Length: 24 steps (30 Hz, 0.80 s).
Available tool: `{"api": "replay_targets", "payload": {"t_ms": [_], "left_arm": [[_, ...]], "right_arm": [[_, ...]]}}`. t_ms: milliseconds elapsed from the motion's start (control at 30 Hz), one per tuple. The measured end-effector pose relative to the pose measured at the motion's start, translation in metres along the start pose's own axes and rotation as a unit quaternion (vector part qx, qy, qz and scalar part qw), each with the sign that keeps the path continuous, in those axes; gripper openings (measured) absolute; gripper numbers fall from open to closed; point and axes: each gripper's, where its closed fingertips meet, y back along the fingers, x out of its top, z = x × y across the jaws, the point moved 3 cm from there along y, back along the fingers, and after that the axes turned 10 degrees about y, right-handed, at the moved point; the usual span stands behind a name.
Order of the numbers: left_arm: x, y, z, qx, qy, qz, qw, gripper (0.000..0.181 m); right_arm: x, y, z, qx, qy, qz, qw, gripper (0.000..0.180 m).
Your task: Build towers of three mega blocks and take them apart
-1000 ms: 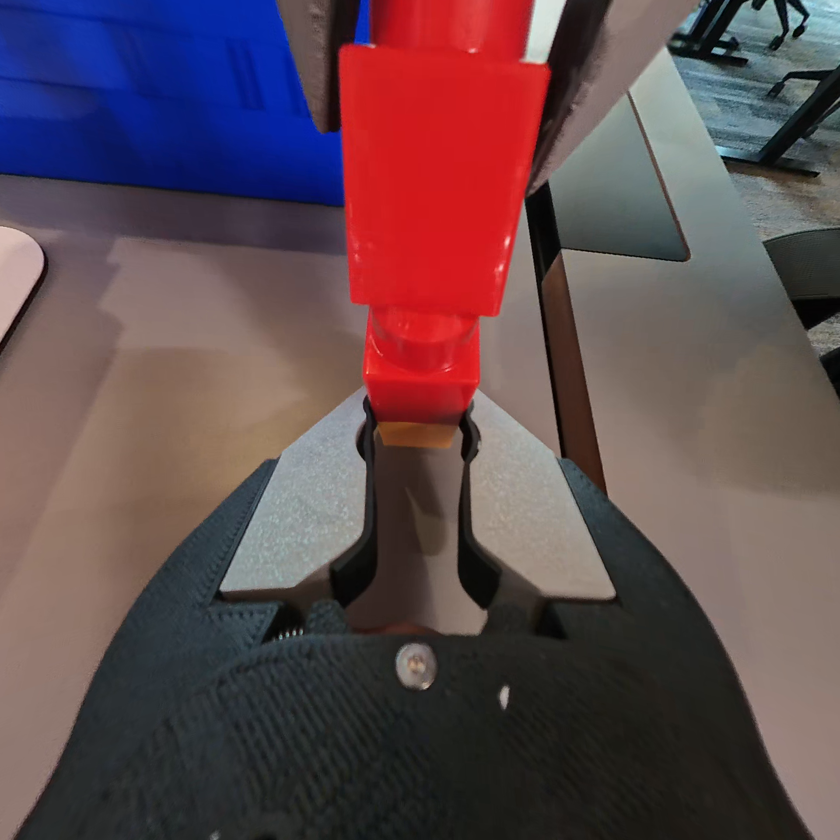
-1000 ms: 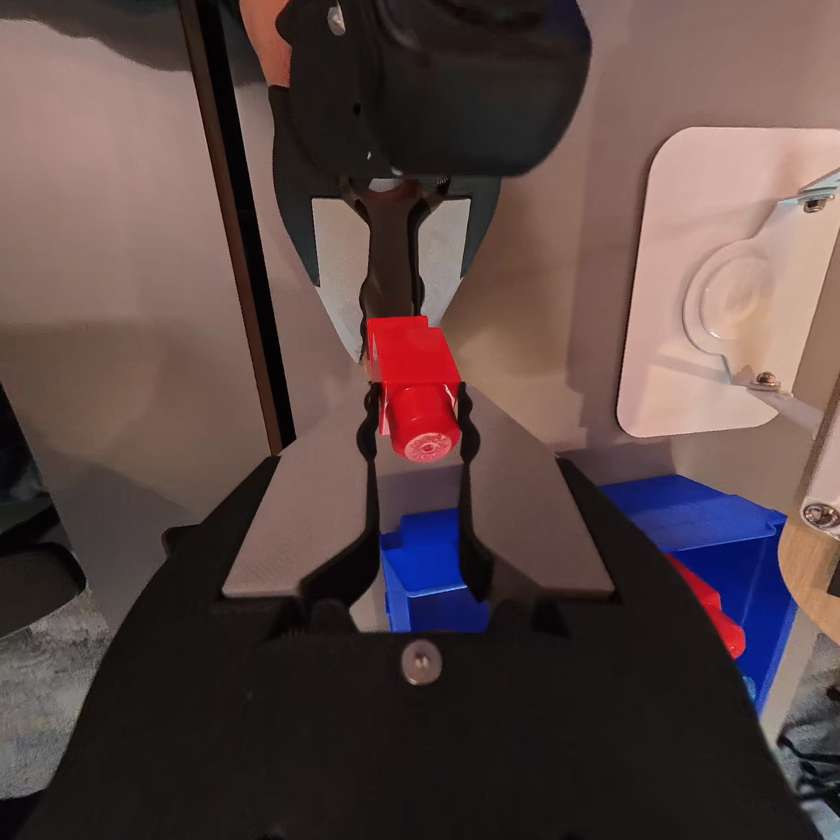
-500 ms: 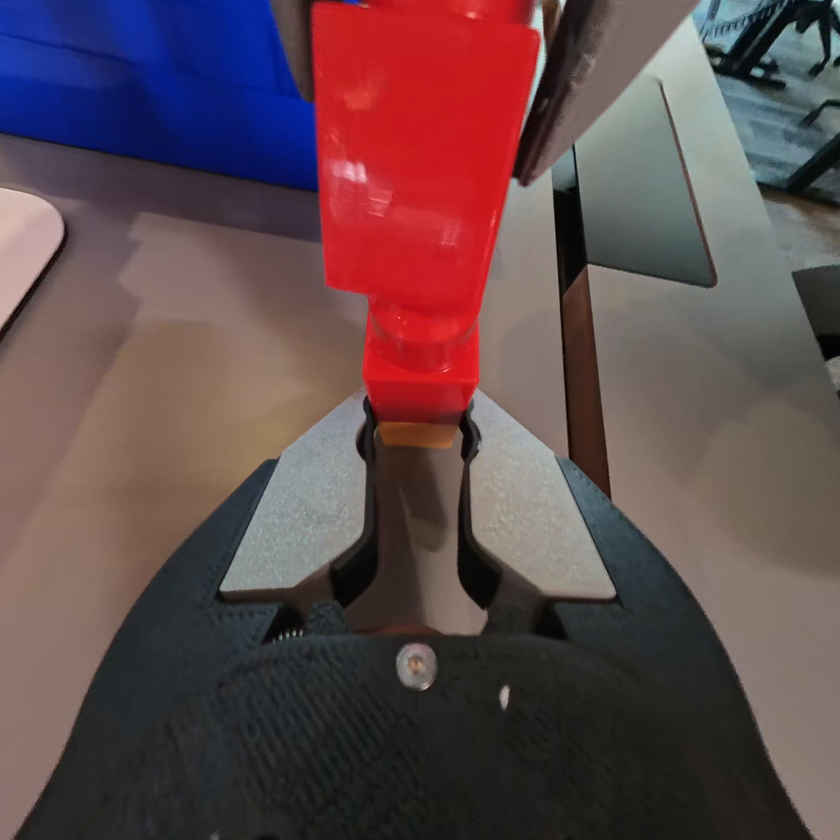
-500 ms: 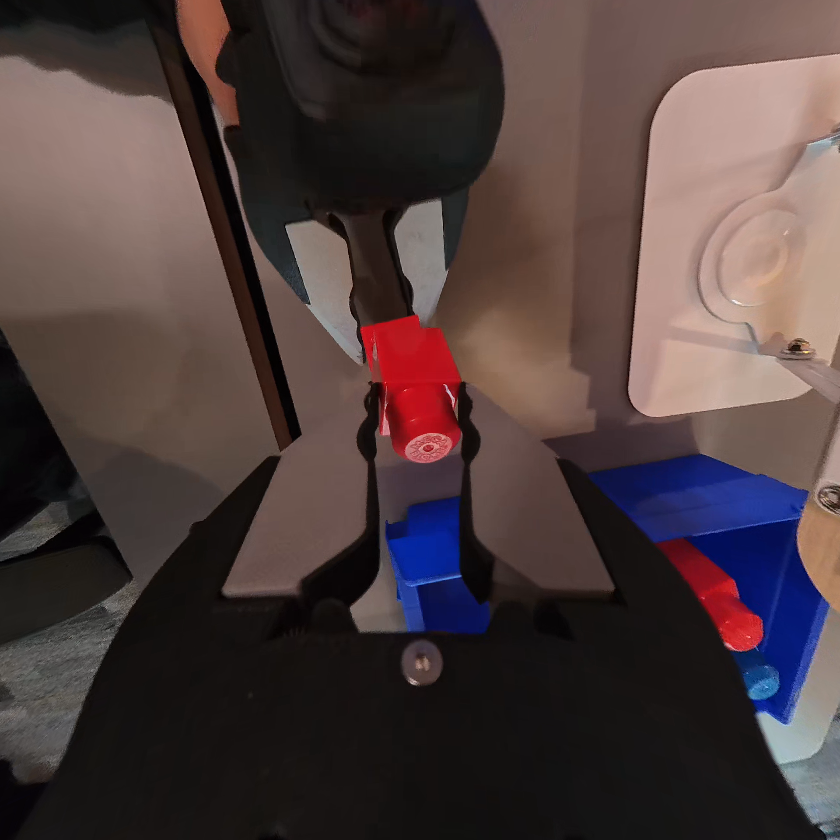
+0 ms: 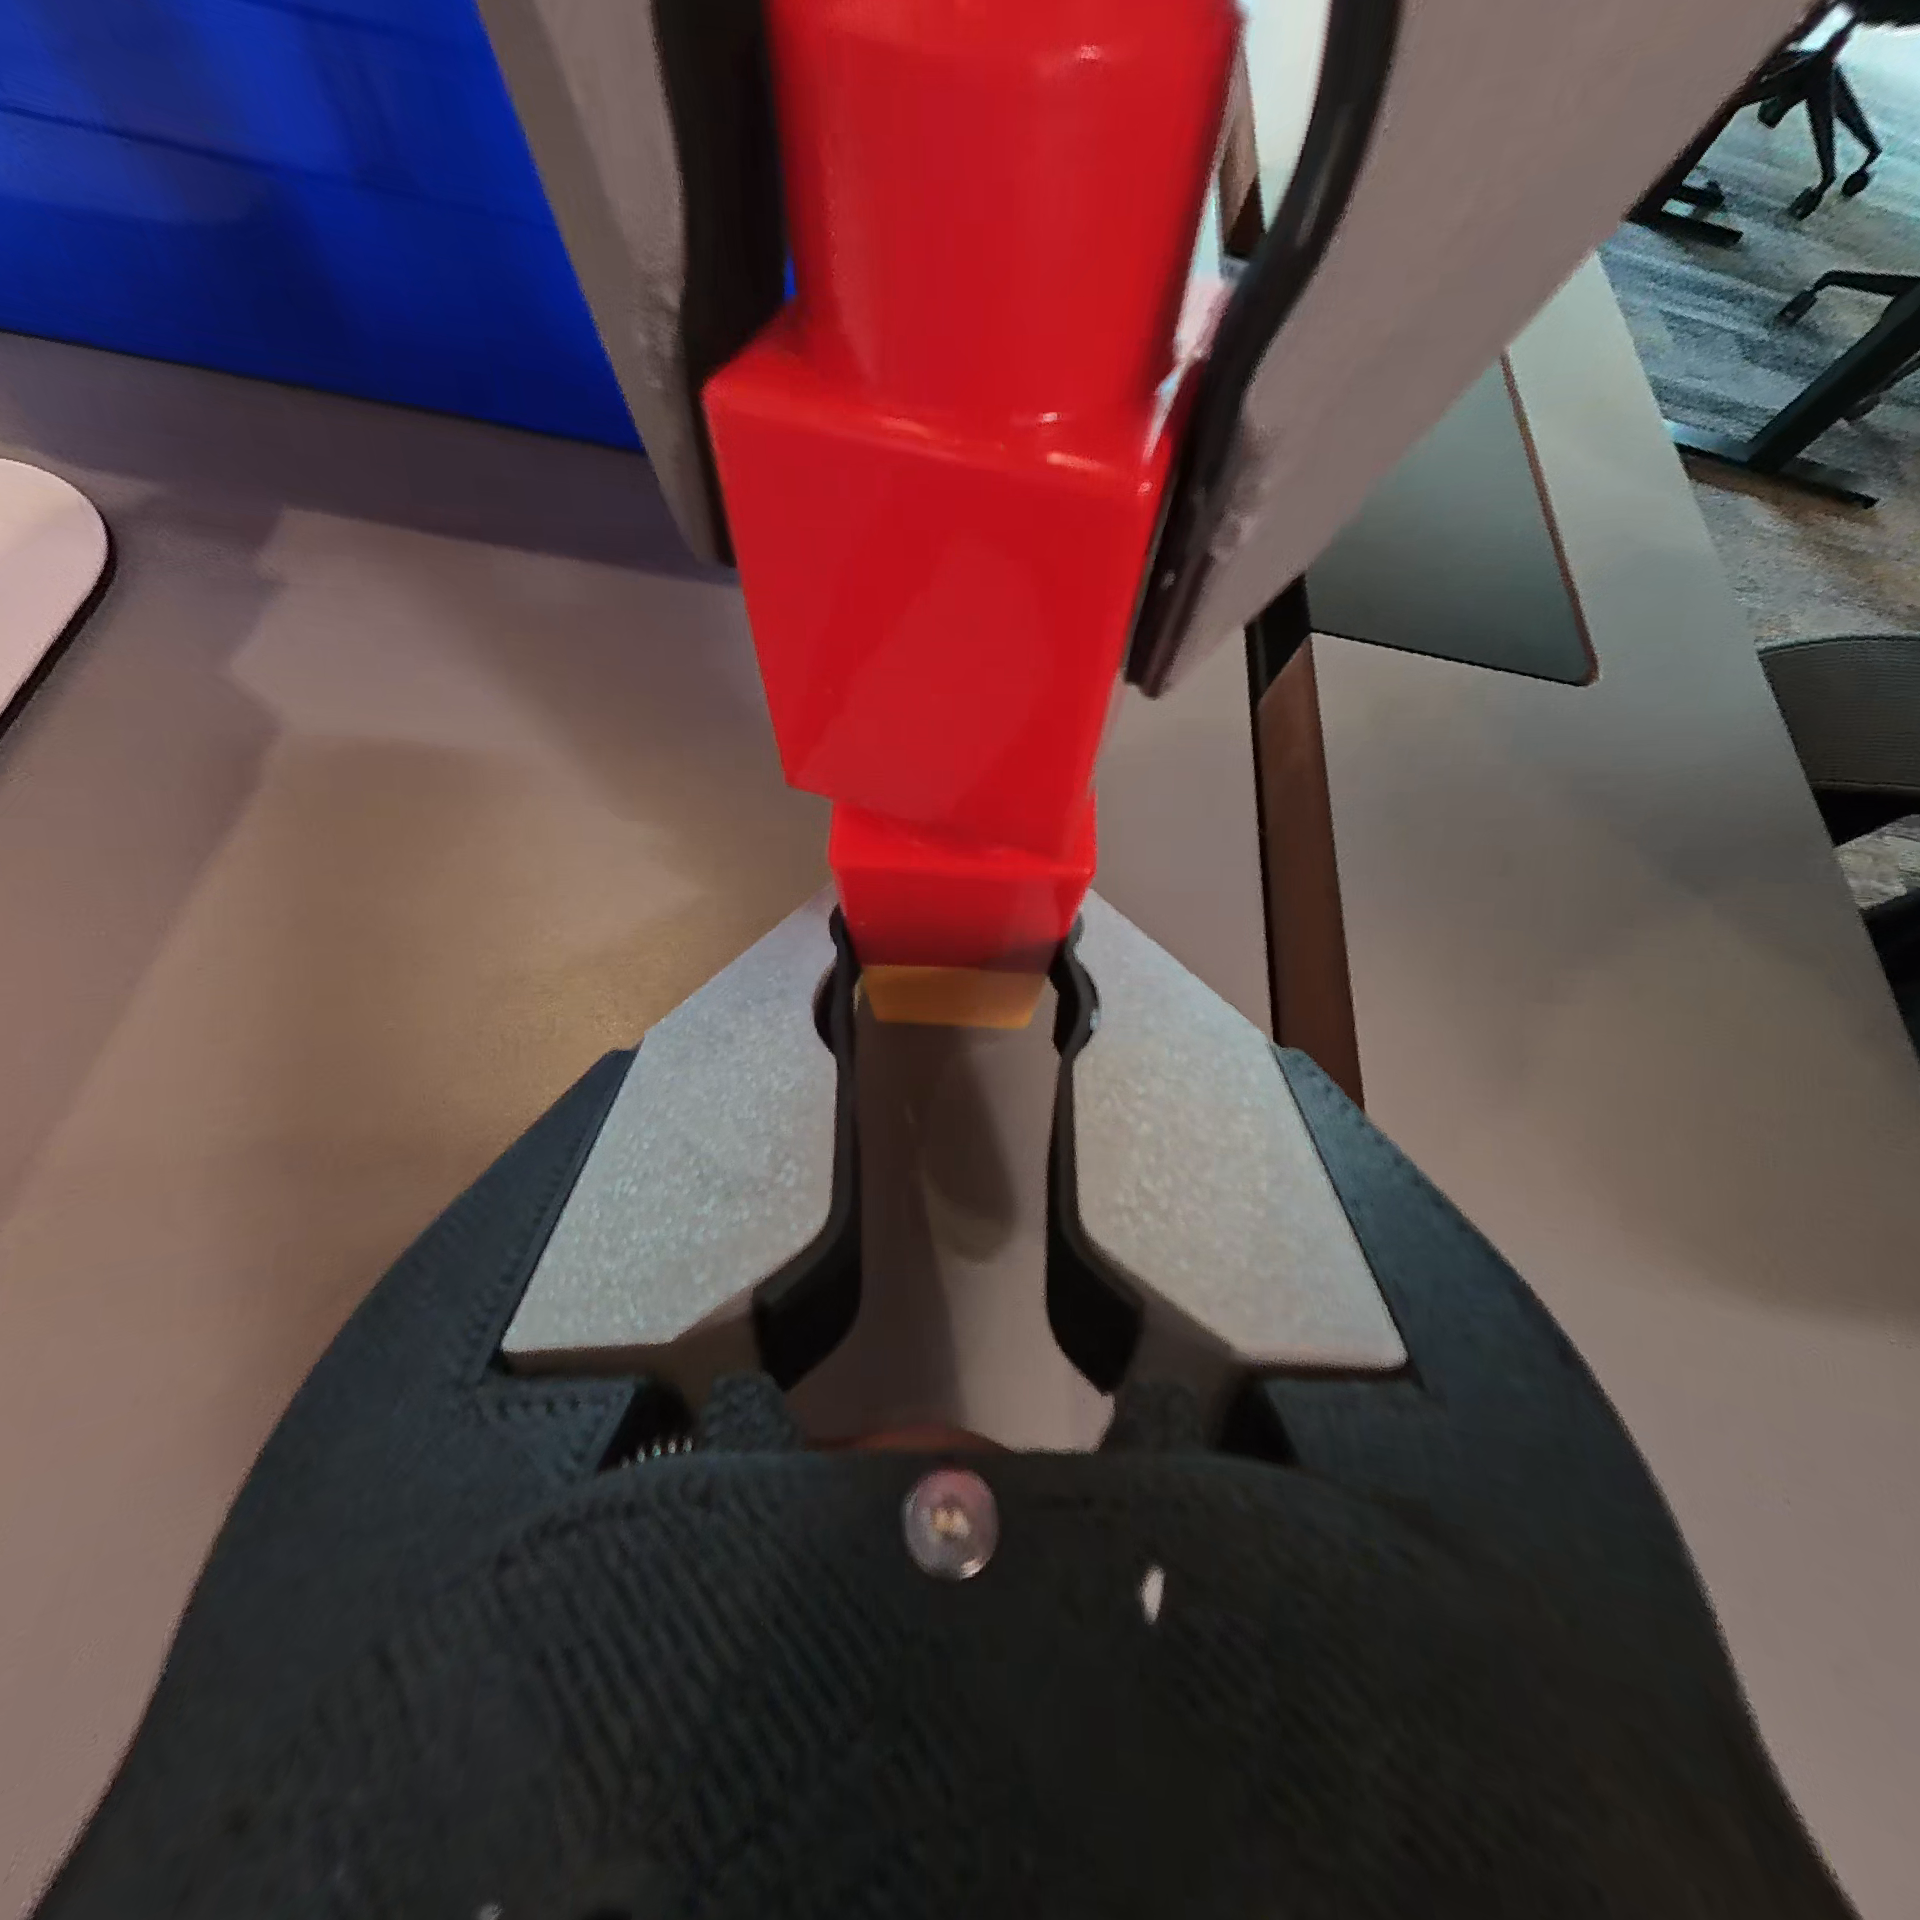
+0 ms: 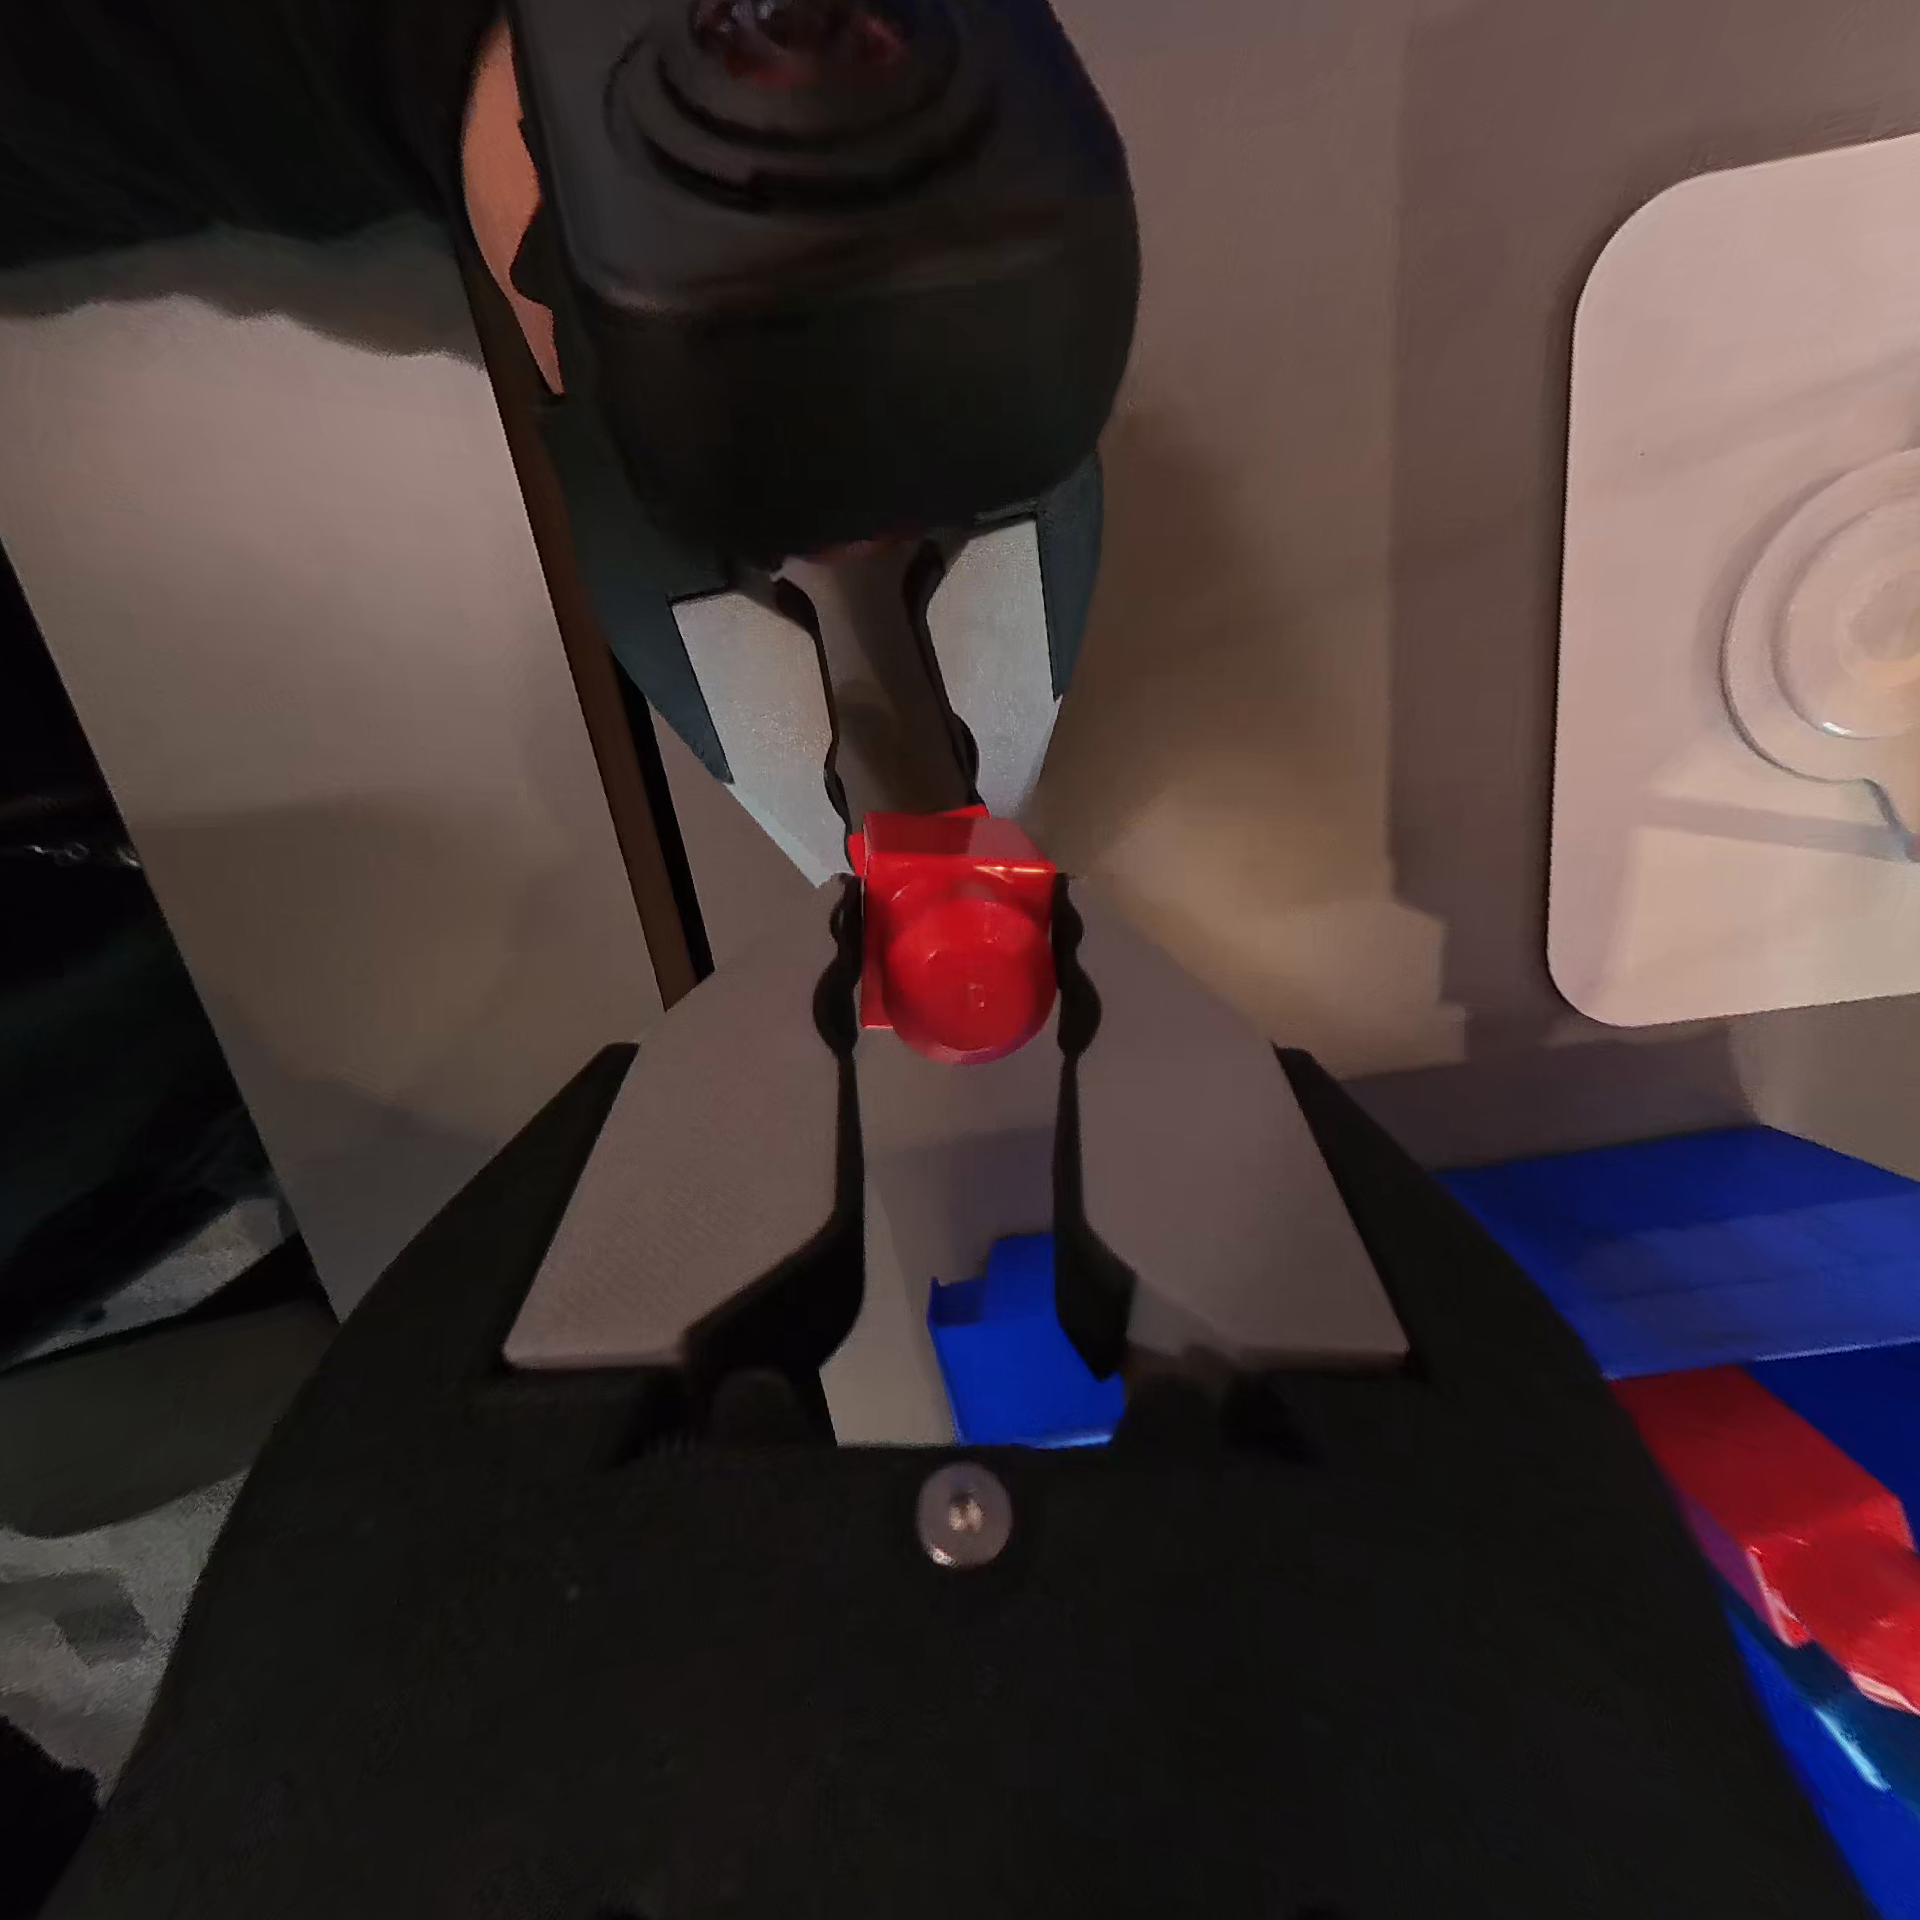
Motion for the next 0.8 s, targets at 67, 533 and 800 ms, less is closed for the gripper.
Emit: {"api": "replay_targets", "payload": {"t_ms": [67,533,800], "left_arm": [[0.003,0.002,0.0,-0.007,0.003,0.012,1.0,0.034],[0.008,0.009,-0.003,-0.02,0.026,0.039,0.999,0.034],[0.005,0.009,-0.001,-0.023,0.024,0.033,0.999,0.034]], "right_arm": [[0.0,-0.003,0.001,0.007,-0.018,0.024,1.0,0.036],[-0.004,0.014,0.008,-0.081,-0.098,0.283,0.951,0.057],[0.003,0.004,0.005,-0.054,-0.107,0.342,0.932,0.046]]}}
